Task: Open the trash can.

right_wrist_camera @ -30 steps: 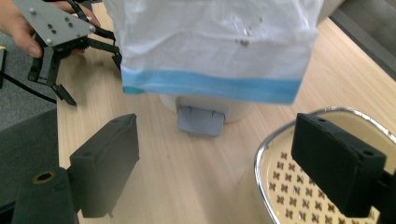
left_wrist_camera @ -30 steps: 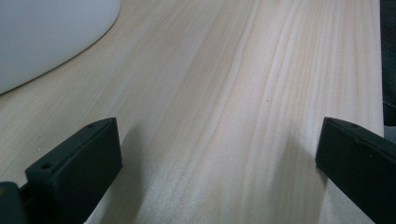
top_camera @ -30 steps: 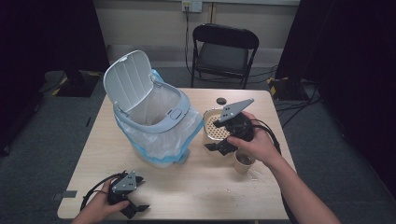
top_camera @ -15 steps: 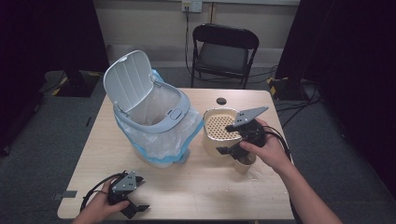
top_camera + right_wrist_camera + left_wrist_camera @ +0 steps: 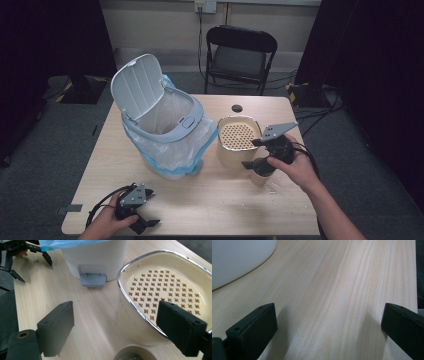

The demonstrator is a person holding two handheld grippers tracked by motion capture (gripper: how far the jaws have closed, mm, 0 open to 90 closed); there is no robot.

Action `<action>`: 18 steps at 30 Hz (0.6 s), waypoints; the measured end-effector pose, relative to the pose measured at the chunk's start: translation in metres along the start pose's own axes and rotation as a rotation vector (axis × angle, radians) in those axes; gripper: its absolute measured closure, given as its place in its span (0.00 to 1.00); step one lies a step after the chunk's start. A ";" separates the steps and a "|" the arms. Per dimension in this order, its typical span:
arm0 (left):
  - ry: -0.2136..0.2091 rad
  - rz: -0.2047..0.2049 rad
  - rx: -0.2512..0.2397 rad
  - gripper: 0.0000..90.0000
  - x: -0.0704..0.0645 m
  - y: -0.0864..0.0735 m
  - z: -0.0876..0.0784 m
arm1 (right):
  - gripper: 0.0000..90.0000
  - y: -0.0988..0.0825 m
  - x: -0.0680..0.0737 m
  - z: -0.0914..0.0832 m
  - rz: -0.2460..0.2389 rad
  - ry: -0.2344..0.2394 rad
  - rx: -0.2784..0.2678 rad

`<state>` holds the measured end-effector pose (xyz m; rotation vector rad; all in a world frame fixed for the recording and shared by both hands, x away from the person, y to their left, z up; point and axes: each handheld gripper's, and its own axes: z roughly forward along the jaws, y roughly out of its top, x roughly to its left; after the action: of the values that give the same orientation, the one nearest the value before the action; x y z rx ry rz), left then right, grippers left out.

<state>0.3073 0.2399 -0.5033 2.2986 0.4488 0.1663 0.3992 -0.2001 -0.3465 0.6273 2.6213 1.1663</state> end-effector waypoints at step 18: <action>0.000 -0.001 0.000 0.00 0.000 0.000 0.000 | 0.16 -0.040 -0.009 -0.010 0.056 -0.046 0.003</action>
<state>0.3073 0.2399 -0.5033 2.2987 0.4500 0.1659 0.3920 -0.2348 -0.3689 0.7241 2.5828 1.1496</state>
